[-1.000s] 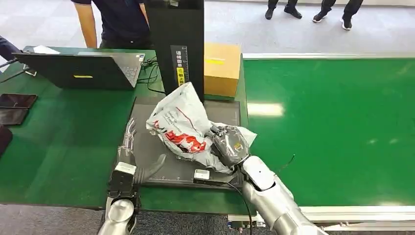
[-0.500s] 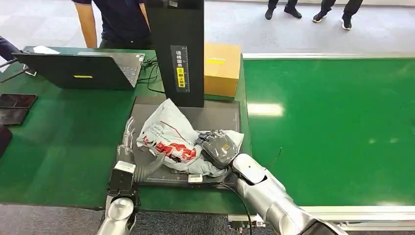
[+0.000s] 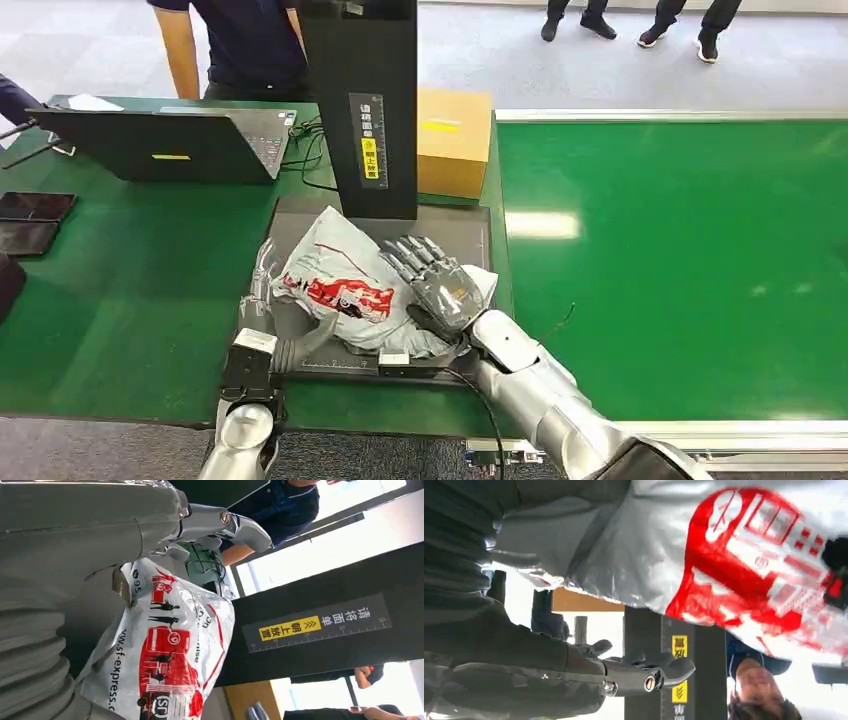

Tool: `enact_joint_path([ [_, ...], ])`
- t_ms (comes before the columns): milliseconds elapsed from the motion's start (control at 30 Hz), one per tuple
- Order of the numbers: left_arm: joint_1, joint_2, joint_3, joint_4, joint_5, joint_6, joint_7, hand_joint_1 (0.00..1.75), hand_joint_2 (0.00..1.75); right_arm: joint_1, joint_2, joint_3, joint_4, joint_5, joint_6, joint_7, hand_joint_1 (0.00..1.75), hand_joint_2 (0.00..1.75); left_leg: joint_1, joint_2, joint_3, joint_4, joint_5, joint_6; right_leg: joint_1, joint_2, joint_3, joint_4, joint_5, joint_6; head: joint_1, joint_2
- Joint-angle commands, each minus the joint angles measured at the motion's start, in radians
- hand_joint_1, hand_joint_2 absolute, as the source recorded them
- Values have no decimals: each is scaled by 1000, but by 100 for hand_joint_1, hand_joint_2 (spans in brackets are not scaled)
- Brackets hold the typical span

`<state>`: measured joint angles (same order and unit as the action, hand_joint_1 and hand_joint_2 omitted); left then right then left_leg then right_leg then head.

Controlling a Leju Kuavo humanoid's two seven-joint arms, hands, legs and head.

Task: Moved the parcel from conveyor to table for the left to box.

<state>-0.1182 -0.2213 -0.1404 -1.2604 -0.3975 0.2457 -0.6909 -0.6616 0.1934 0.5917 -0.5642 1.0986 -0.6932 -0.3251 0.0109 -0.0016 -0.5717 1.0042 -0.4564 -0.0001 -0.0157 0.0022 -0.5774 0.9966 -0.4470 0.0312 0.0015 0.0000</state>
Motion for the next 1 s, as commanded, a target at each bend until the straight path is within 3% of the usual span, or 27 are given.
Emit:
enact_joint_path([
  [33,-32,31,-23,70,6,14,2,0,175,44,-9,-131,-39,-236,32,-211,0,175,0,-2,1,-2,1,0,0,-2,2,-1,0,-1,0,0],
  [167,-30,28,-17,63,6,9,2,0,175,77,-37,-152,-132,-414,144,-272,0,175,0,-2,0,-2,1,0,0,-2,1,-1,0,-1,0,0],
  [400,-31,39,-14,74,8,21,-1,0,175,127,-85,-138,-266,-553,247,-262,0,175,0,-2,-1,-1,1,0,0,-2,-1,-1,0,-1,0,0],
  [1000,4,65,-25,-8,-32,56,16,0,175,371,-137,-303,-691,-744,228,-294,0,175,0,-3,-1,-1,0,0,0,-4,0,-1,-1,-2,0,0],
])
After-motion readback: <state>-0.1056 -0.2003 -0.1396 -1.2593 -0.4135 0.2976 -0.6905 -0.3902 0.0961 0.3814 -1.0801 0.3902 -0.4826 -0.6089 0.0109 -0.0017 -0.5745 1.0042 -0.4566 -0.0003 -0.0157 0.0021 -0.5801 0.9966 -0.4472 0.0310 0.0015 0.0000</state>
